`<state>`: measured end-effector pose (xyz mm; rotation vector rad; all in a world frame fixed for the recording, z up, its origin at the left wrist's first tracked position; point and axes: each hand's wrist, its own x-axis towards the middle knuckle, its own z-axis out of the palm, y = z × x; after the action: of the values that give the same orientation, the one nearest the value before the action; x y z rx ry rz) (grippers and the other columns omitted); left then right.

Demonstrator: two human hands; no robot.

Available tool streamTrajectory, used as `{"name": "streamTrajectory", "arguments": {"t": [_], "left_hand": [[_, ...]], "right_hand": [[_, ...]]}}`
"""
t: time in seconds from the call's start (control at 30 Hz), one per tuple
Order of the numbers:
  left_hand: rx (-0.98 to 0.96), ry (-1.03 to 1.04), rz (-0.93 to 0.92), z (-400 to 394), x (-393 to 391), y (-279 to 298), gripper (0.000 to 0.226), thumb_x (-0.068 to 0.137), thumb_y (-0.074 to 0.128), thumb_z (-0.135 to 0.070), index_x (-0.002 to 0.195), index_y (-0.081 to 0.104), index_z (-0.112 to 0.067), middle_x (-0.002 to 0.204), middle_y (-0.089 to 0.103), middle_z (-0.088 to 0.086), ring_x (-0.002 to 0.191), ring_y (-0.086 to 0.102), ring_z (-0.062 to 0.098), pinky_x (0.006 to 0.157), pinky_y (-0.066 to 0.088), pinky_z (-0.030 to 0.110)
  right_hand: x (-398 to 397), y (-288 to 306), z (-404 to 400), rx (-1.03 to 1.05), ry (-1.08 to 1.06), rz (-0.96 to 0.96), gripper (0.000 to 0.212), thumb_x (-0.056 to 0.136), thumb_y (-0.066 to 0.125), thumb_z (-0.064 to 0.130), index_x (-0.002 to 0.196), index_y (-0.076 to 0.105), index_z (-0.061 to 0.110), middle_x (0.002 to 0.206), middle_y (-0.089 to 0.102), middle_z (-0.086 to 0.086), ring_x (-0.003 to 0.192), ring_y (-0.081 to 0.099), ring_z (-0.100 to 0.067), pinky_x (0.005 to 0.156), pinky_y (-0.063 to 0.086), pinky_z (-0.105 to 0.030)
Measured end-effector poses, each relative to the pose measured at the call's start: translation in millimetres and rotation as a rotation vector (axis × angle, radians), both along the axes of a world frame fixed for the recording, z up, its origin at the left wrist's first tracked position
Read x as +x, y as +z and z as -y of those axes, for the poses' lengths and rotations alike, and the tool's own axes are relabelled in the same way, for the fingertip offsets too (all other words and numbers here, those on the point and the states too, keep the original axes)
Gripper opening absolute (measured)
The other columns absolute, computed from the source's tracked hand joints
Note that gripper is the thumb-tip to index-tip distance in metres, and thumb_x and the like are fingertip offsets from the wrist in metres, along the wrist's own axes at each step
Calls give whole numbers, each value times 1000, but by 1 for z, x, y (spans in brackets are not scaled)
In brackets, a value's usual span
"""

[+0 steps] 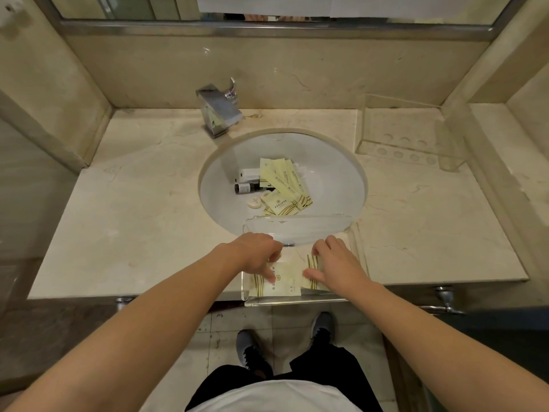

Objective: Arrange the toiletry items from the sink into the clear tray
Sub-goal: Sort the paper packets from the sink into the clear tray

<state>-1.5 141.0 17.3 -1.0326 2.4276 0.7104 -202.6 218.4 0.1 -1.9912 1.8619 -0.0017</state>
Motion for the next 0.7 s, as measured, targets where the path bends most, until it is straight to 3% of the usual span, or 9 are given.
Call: {"name": "streamTrajectory", "arguments": {"t": [0.17,0.37,0.7], "left_hand": [[5,12,5,1,1,-2,39,73,76,-46,88,52,-19,90,60,0,82,55,21,68,43,30],[6,14,17,2,2,-2,36,74,75,-44,80,47,-21,80,55,-3,76,50,18,62,37,27],[10,23,16,2,0,-1,39,73,75,-48,77,45,-23,72,49,-8,74,49,17,59,34,27]], "right_hand": [[-3,3,-5,-14,69,12,49,80,67,50,115,52,19,114,49,0,101,47,-15,83,46,-28],[-17,6,-9,-86,185,-190,64,76,51,71,116,53,22,111,51,0,102,45,-19,89,38,-34],[-3,6,0,41,222,-111,64,78,62,63,121,51,16,119,49,-3,107,44,-20,90,42,-31]]}}
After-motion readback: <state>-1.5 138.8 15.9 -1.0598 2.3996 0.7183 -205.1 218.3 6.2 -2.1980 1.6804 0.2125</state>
